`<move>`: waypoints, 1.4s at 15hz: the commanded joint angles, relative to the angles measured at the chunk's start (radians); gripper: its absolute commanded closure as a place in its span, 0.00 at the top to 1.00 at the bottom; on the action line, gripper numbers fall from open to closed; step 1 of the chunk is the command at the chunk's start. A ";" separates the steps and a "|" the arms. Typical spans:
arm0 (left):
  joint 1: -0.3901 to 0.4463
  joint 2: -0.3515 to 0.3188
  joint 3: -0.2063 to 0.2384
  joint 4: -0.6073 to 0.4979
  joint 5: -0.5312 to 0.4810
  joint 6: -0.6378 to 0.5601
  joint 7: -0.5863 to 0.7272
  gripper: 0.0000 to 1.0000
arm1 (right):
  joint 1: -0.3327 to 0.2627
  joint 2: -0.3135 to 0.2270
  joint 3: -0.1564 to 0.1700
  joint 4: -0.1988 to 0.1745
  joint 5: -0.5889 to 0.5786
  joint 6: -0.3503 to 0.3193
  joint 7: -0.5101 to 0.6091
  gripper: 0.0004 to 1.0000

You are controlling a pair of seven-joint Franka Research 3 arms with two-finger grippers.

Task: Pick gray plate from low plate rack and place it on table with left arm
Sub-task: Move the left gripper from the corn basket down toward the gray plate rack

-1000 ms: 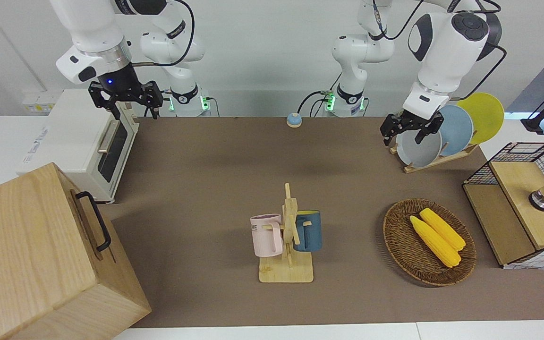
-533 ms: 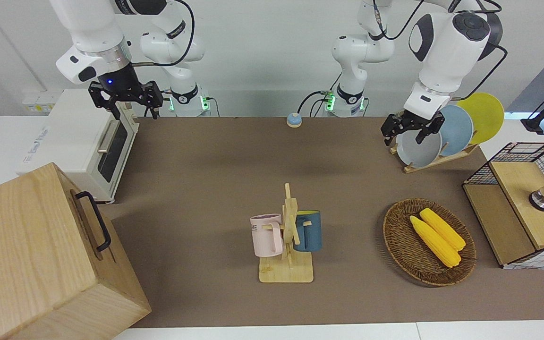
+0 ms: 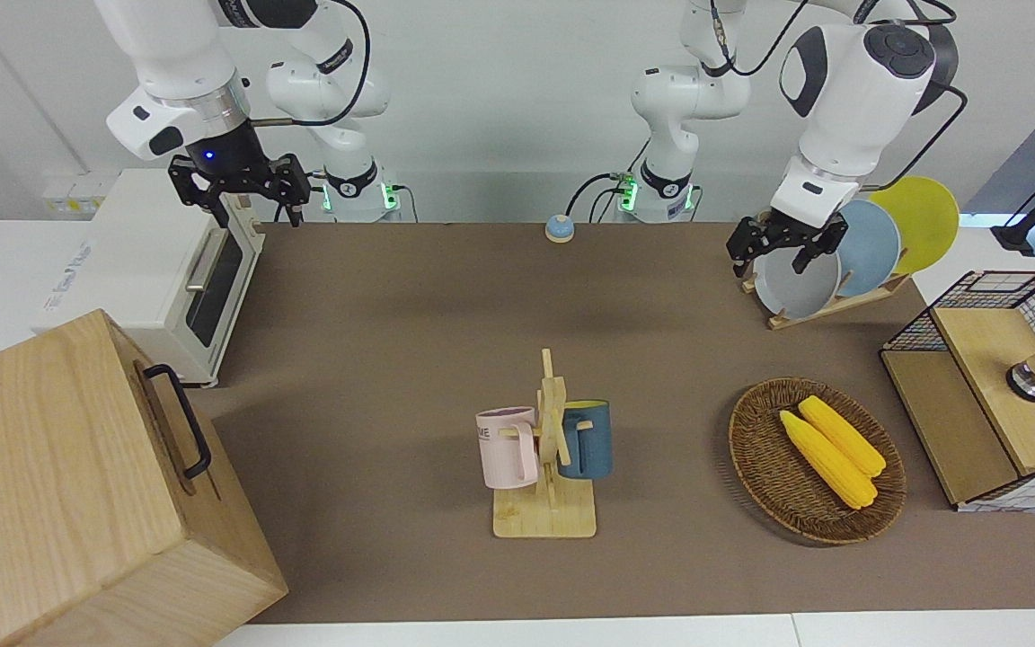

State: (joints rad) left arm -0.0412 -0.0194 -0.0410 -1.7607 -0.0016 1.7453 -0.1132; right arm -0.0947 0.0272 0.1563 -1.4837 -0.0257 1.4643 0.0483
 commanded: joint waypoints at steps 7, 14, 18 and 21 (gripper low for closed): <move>0.023 -0.111 0.214 -0.025 -0.006 -0.147 0.185 1.00 | 0.007 0.000 -0.006 0.006 0.003 -0.001 0.004 0.98; 0.020 -0.134 0.256 -0.029 0.072 -0.211 0.230 1.00 | 0.007 0.000 -0.006 0.006 0.003 -0.001 0.004 0.98; 0.021 -0.139 0.260 -0.045 0.104 -0.214 0.231 1.00 | 0.007 0.000 -0.006 0.006 0.003 -0.002 0.004 0.98; 0.021 -0.140 0.260 -0.080 0.114 -0.201 0.230 1.00 | 0.007 0.000 -0.006 0.006 0.003 -0.002 0.004 0.98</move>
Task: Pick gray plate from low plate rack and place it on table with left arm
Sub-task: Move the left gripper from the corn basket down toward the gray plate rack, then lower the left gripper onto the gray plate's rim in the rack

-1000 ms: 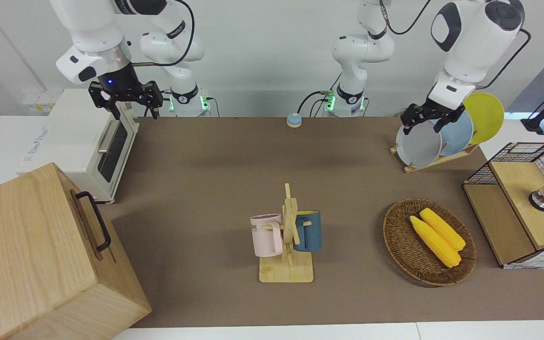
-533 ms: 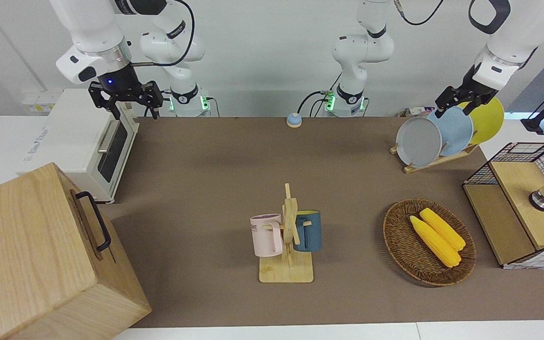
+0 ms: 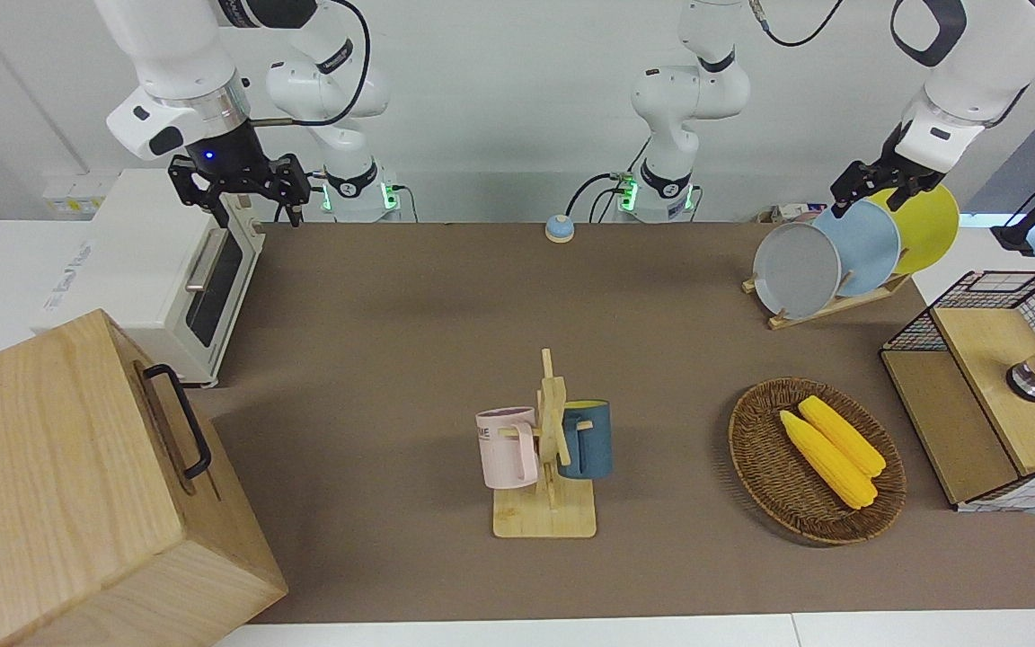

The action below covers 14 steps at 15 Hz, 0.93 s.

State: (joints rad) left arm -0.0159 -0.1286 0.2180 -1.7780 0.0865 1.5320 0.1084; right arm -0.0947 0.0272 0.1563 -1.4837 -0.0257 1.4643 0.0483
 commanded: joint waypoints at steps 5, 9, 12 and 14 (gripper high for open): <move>-0.002 -0.089 0.001 -0.216 0.058 0.127 0.007 1.00 | 0.007 0.000 -0.006 0.006 0.003 -0.002 0.004 0.98; -0.002 -0.117 0.001 -0.319 0.090 0.188 0.007 1.00 | 0.007 0.000 -0.006 0.006 0.003 -0.001 0.004 0.98; -0.001 -0.123 0.003 -0.382 0.111 0.244 0.007 1.00 | 0.007 0.000 -0.006 0.006 0.003 -0.001 0.004 0.98; 0.034 -0.138 0.003 -0.449 0.113 0.313 0.008 1.00 | 0.007 0.000 -0.006 0.006 0.003 -0.001 0.004 0.98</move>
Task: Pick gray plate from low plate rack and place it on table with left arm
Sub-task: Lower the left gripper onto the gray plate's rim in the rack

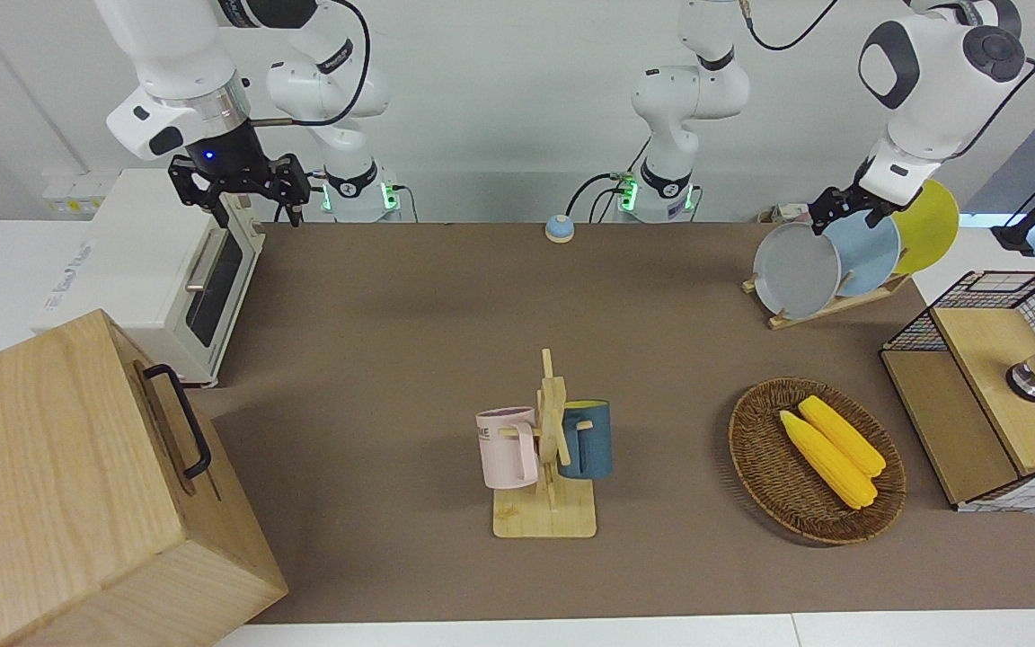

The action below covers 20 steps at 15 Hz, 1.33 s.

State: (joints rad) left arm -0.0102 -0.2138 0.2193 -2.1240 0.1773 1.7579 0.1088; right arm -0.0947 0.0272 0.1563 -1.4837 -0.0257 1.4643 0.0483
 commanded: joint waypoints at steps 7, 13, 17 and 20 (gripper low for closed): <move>0.050 -0.061 0.002 -0.214 0.034 0.212 0.008 1.00 | 0.007 0.000 -0.006 0.006 0.003 -0.001 0.004 0.98; 0.050 -0.059 0.002 -0.218 0.034 0.212 0.008 0.88 | 0.007 0.000 -0.006 0.006 0.003 -0.001 0.004 0.98; 0.050 -0.059 0.002 -0.218 0.034 0.210 0.006 0.11 | 0.007 0.000 -0.006 0.006 0.003 -0.001 0.004 0.98; 0.050 -0.059 0.002 -0.218 0.034 0.210 0.006 0.00 | 0.007 0.000 -0.006 0.006 0.003 -0.001 0.004 0.98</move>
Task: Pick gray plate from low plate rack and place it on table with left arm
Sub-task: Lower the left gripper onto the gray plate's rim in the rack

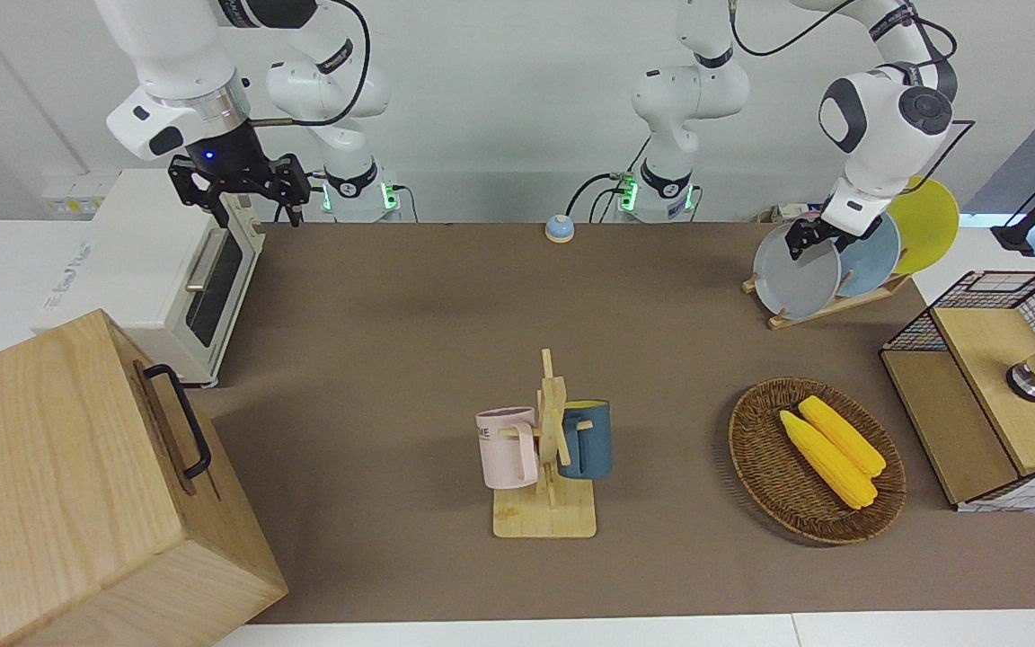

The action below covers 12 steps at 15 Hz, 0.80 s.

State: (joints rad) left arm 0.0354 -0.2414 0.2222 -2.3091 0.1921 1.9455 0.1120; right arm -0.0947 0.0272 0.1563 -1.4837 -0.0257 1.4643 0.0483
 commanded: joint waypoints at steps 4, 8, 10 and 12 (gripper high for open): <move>0.004 -0.032 -0.001 -0.033 0.020 0.018 0.003 0.00 | 0.007 0.000 -0.006 0.006 0.003 -0.001 0.004 0.98; 0.004 -0.032 -0.001 -0.023 0.018 0.003 0.002 0.00 | 0.007 0.000 -0.006 0.006 0.003 -0.001 0.004 0.98; 0.003 -0.033 -0.001 0.011 0.017 -0.034 0.003 0.00 | 0.007 0.000 -0.006 0.006 0.003 -0.001 0.004 0.98; 0.001 -0.032 -0.004 0.071 0.017 -0.098 0.002 0.00 | 0.007 0.000 -0.006 0.006 0.003 -0.002 0.004 0.98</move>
State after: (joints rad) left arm 0.0343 -0.2523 0.2183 -2.3020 0.1907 1.9306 0.1111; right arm -0.0947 0.0272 0.1563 -1.4837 -0.0257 1.4643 0.0483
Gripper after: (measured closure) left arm 0.938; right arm 0.013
